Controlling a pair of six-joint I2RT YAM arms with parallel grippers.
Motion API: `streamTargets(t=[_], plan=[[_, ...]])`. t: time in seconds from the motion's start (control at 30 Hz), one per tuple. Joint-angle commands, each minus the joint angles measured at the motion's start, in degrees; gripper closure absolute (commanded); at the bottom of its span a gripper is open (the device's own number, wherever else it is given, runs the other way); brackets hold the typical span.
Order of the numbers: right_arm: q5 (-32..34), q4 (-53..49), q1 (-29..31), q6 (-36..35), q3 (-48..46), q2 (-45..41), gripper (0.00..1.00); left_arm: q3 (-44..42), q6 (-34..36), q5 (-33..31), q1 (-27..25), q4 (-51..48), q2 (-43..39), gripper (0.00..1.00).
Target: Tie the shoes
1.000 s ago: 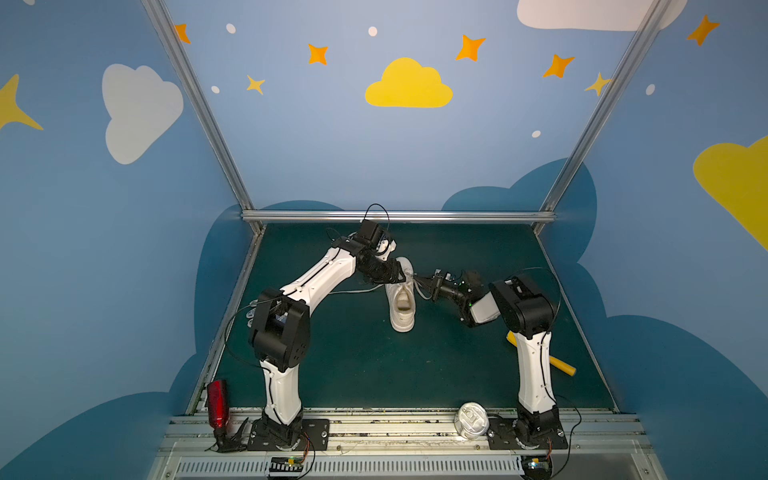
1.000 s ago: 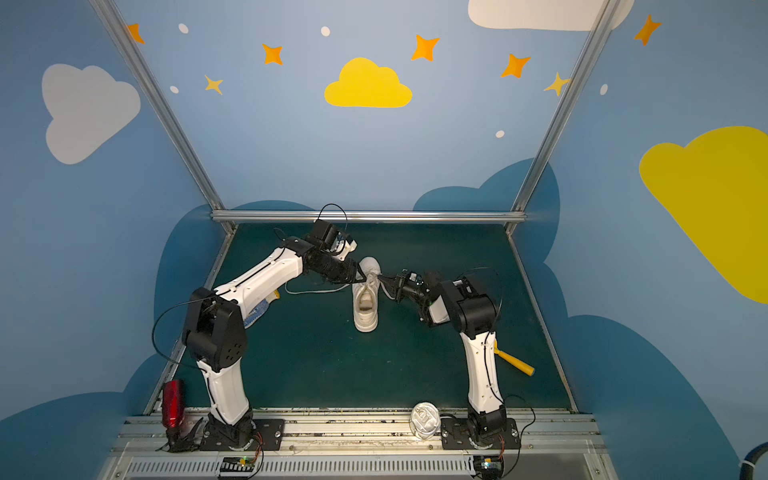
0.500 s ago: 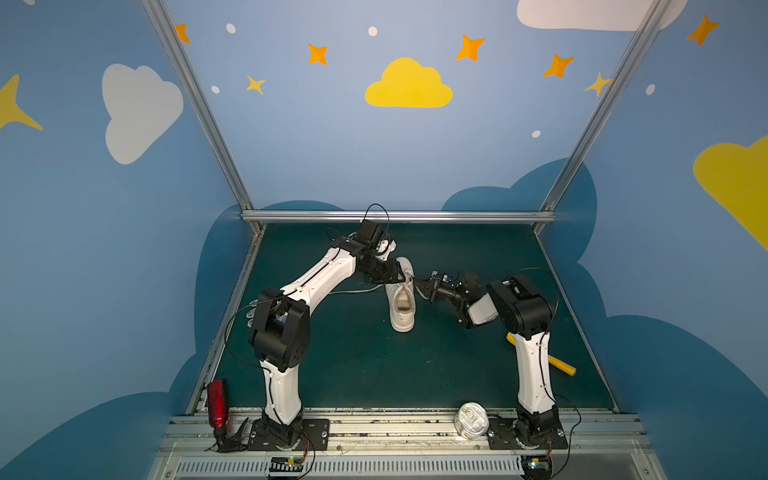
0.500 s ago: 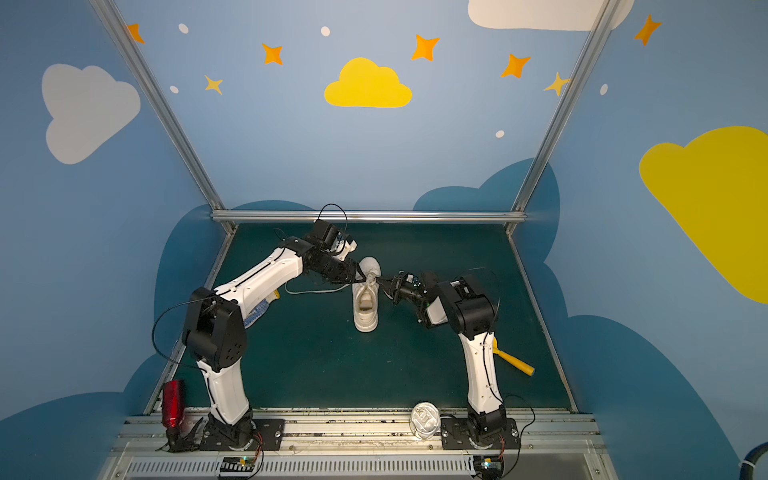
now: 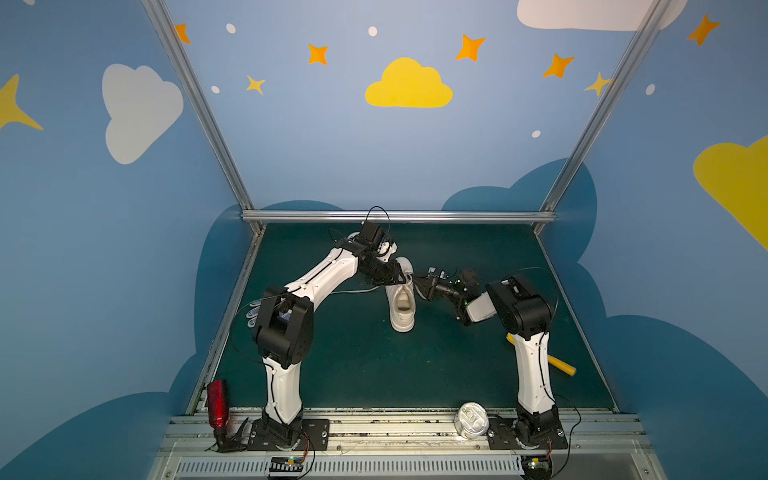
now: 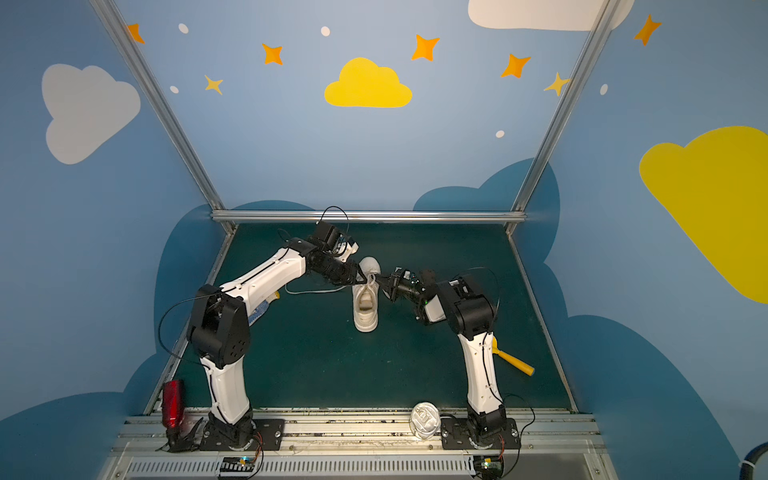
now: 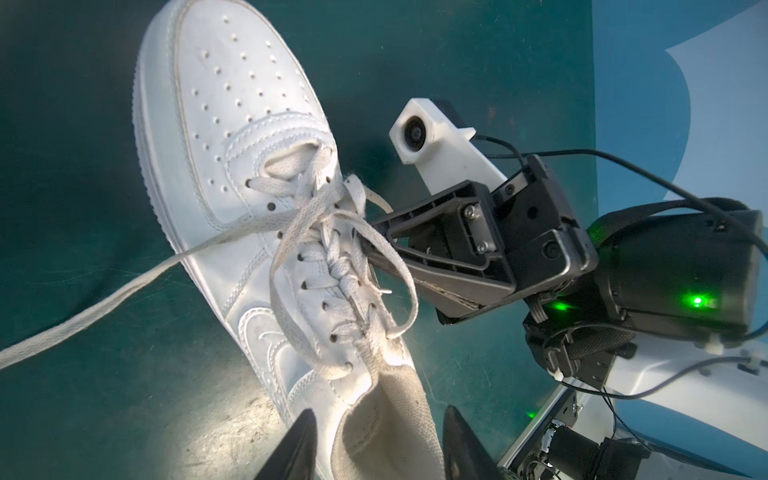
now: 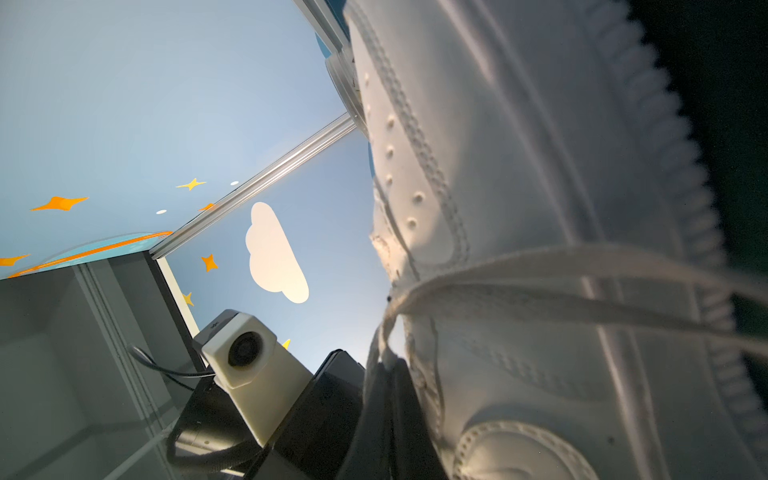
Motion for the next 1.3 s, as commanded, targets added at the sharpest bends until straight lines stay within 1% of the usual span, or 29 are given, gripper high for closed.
streamTargets(t=[0.0,0.43,0.73,0.93,1.1,1.27], plan=[[-0.9,1.9,0.5,0.5,0.8,-2.4,1.0,1.1,-0.3,1.6,0.2,1.0,0.8,0.52],[-1.1,2.0,0.6,1.7,2.1,-3.9,1.0,1.7,-0.8,4.1,1.5,3.8,2.0,0.59],[-1.2,1.9,0.6,2.0,2.1,-4.2,1.0,2.7,-1.2,7.7,1.8,6.5,4.4,0.65],[-1.2,1.9,0.6,2.2,2.2,-4.3,1.0,2.3,-1.3,10.1,1.8,9.1,5.3,0.66],[-1.2,2.0,0.7,2.3,2.1,-4.3,1.0,0.5,-0.8,9.7,2.0,11.8,5.0,0.66],[-1.1,2.0,0.6,2.4,2.3,-4.4,1.0,0.2,-0.5,9.7,2.2,12.4,5.7,0.68]])
